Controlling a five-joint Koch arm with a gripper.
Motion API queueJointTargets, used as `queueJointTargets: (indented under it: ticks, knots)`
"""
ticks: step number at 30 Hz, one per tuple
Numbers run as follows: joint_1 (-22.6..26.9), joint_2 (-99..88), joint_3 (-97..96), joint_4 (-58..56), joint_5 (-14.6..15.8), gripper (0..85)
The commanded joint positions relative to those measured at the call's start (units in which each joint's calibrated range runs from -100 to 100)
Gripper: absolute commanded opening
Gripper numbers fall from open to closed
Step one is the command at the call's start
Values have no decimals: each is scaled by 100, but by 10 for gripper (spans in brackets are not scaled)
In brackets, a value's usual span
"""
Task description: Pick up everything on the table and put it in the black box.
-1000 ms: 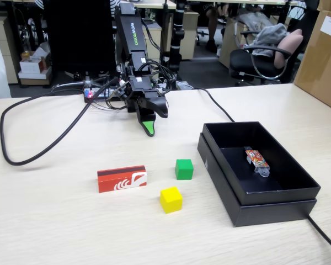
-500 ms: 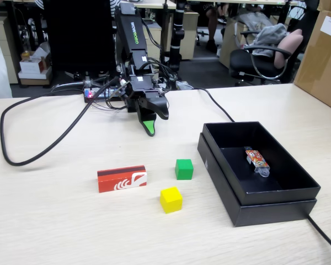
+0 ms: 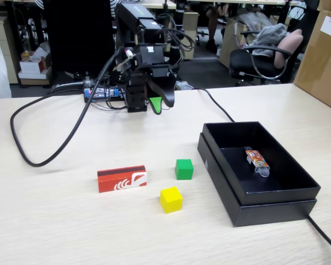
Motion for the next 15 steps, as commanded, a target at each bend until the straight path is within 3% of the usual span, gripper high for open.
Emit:
queueJointTargets:
  ticks: [1,15]
  knots:
    - [24,888,1315,-572,88,484]
    - [-5,4927,4325,-1427,342,485]
